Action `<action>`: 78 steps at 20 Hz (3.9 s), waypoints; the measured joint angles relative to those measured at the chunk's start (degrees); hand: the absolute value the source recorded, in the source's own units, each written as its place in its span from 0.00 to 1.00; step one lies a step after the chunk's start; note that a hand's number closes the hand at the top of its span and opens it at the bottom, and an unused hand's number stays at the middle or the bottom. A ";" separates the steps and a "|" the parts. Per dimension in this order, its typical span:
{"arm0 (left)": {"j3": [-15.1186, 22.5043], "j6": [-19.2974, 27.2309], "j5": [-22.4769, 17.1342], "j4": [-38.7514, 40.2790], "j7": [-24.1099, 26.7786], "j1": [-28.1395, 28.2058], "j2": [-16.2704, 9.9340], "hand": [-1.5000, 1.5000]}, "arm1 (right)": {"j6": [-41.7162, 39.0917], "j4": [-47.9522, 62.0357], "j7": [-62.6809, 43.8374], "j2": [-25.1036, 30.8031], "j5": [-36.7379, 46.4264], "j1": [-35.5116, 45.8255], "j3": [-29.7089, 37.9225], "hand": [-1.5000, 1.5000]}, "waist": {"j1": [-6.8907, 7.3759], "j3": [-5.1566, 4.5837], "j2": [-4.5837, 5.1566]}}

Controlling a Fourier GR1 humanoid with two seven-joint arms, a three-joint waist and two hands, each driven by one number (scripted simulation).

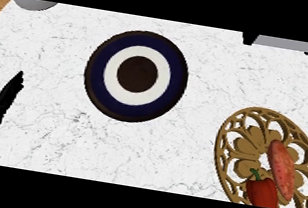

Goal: Pick the sweet potato from the placemat and place it in the plate

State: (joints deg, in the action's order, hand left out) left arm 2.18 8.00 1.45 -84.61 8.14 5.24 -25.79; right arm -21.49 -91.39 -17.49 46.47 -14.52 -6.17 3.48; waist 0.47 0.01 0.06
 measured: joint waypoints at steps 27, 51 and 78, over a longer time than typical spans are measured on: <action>-6.12 -5.15 7.74 -2.70 -1.69 0.43 7.17 0.50 | -11.00 15.72 7.73 -15.40 20.80 9.18 0.70 1.00 | -0.44 -0.28 -0.26; -5.90 -8.83 9.50 -1.52 -0.77 -3.74 9.15 0.50 | 13.18 38.46 26.00 -18.03 48.36 35.51 -3.45 1.00 | 5.33 0.29 1.68; -9.40 -7.74 10.49 0.29 -0.30 -1.89 9.77 0.50 | 15.78 38.58 41.90 -30.29 39.97 58.26 0.26 1.00 | -0.13 -0.03 -0.15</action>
State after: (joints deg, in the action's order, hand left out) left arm -7.22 0.26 11.93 -84.33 7.85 3.35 -16.02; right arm -5.71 -52.81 24.41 16.18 25.45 52.10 3.74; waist 0.34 -0.03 -0.09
